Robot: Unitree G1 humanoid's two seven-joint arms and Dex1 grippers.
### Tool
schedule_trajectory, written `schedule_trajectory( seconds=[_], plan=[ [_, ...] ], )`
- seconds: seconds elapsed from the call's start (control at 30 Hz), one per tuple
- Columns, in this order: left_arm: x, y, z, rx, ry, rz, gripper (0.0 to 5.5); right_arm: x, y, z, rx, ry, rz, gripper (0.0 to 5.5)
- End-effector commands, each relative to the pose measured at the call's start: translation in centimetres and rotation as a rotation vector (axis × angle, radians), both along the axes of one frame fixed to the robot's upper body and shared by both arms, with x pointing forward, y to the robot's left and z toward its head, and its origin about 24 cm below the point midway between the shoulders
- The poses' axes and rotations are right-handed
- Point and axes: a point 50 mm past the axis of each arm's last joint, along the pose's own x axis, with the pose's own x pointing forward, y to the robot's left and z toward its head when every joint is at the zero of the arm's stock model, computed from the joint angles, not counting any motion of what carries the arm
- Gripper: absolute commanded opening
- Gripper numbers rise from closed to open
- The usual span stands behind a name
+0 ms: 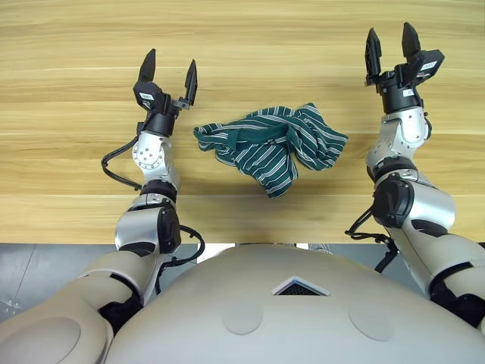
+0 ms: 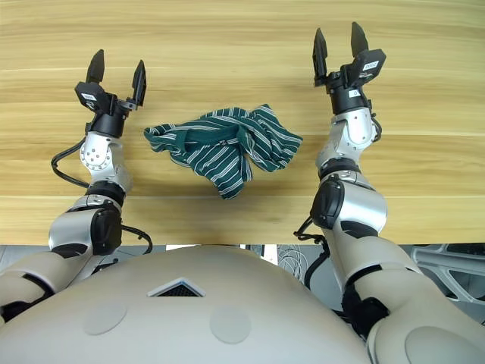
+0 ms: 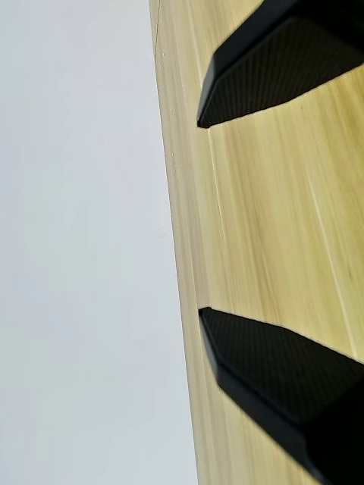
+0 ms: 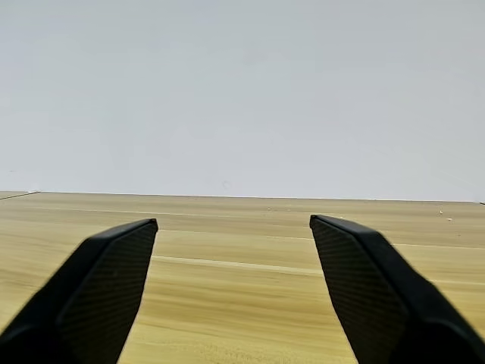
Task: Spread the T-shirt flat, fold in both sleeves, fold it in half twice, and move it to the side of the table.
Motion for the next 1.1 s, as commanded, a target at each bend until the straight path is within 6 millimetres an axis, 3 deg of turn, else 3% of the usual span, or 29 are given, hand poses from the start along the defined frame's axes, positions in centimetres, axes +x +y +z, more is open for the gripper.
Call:
schedule_trajectory(
  seconds=[0.03, 1.1],
  plan=[
    [0.22, 0.00, 0.07, 0.001, 0.005, -0.001, 4.26, 0.45, -0.05, 0.55, -0.003, -0.011, 0.015, 3.76],
    [0.26, 0.41, 0.05, -0.038, 0.011, 0.019, 4.26, 0.34, 0.13, 0.34, 0.009, -0.004, 0.047, 3.76]
  ],
)
